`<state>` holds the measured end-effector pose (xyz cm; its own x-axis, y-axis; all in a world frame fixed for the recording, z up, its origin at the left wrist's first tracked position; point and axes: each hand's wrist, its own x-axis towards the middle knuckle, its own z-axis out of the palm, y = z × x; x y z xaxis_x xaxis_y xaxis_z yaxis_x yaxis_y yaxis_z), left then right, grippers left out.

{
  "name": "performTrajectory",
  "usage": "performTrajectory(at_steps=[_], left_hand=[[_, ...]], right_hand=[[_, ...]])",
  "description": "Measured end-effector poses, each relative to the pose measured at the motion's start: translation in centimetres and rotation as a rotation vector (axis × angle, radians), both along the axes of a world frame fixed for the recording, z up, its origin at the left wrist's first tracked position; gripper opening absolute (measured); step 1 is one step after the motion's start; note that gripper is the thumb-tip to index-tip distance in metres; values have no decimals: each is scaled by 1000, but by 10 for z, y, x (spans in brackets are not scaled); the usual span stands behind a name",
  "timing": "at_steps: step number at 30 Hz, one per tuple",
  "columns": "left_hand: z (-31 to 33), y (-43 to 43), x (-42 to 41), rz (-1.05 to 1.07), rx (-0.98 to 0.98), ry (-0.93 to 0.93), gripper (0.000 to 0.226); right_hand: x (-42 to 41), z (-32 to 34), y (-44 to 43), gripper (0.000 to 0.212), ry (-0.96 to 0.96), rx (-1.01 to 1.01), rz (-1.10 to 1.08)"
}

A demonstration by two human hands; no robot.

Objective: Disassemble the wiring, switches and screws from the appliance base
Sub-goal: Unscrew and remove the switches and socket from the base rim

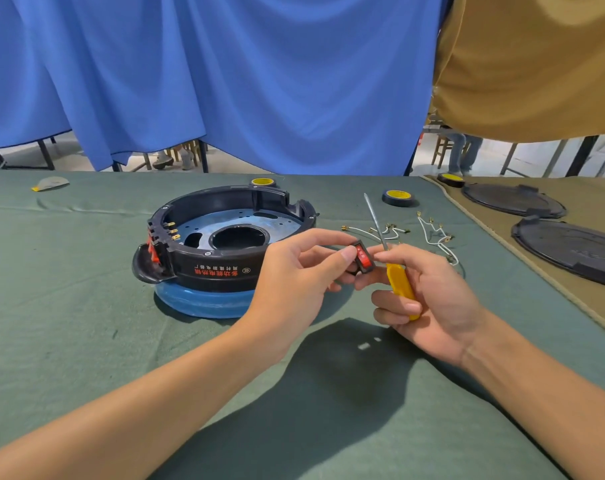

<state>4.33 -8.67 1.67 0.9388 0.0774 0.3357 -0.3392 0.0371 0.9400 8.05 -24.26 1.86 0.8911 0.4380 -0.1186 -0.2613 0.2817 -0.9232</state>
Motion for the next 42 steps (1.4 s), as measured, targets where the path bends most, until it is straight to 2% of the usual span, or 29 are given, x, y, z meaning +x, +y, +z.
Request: performTrajectory(at_steps=[9,15,18,20,22,24,26,29,34,38,40,42], left_hand=[[0,2,-3,-5,47,-62,13],[-5,1,2,23,14,44,17],[-11,0,4,5,-15,103,17],[-14,-1,6,-3,-23,148,15],[-18,-1,7,18,33,200,14],[-23,0,8,77,154,211,15],[-24,5,6,151,353,130,16],[-19,15,-5,172,625,-89,11],[-10,41,-20,227,1088,-531,12],[-4,70,-20,370,1285,-888,15],[-1,88,-20,504,1251,-1005,14],[2,110,-18,663,1124,-982,12]], right_hand=[[-3,-1,-2,11,-26,41,19],[0,-2,-1,9,-253,-214,-133],[0,-3,-4,29,-353,-331,-133],[0,-4,-5,41,-434,-477,-95],[0,-6,-5,32,-596,-768,-126],[4,-9,-7,30,-747,-1083,-248],[7,-10,-11,37,-831,-1292,-331],[10,-12,-14,48,-877,-1516,-289],[11,-13,-15,67,-949,-1651,-243],[10,-8,-18,83,-936,-1585,-267],[10,-4,-19,81,-927,-1486,-347],[6,1,-21,66,-908,-1326,-450]])
